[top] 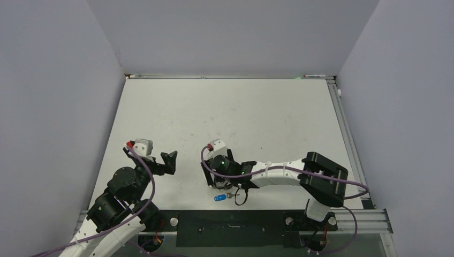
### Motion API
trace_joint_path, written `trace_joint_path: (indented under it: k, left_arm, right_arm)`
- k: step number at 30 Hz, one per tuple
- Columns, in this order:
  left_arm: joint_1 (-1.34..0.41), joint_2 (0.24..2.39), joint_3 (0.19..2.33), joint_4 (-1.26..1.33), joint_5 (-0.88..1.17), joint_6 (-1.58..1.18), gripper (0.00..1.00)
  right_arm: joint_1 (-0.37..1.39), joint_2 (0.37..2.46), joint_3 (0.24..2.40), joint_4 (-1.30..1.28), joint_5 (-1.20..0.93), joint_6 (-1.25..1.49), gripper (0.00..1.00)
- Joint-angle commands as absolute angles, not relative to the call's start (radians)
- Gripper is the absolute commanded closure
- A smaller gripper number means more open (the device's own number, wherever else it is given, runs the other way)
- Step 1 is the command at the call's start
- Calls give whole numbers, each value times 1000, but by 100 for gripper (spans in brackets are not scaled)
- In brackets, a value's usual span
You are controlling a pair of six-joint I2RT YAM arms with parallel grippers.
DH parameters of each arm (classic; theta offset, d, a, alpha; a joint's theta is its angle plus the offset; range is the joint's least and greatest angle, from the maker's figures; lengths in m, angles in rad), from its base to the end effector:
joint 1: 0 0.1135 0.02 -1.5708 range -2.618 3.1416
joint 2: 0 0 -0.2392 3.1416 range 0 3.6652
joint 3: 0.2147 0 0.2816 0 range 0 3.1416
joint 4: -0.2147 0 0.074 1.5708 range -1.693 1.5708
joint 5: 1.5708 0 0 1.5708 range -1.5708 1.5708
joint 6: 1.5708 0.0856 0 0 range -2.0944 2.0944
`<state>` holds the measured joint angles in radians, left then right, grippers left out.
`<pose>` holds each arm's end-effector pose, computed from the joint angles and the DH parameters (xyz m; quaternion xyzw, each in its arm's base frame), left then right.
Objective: Put the keys on the keyring
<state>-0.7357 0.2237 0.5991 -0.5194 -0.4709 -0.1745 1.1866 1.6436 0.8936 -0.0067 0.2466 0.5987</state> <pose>0.1517 -0.0849 0.3017 0.0569 0.7488 -0.1213 0.6491 0.1670 0.3572 0.1006 -0.2174 0.8863 0.2351 0.3344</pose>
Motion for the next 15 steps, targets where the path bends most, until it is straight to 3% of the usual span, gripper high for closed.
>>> trace_joint_path:
  k: [1,8,15]
  left_arm:
    - [-730,232,613,-490,-465,-200,3]
    - [-732,295,658,-581,-450,-331,5]
    - [-730,276,644,-567,-476,-324,5]
  right_arm:
    - [1171,1745,945,58,228,572,22]
    - [1117,1945,1098,100,108,445,22]
    - [1119,2136,1387,44,-116,256,23]
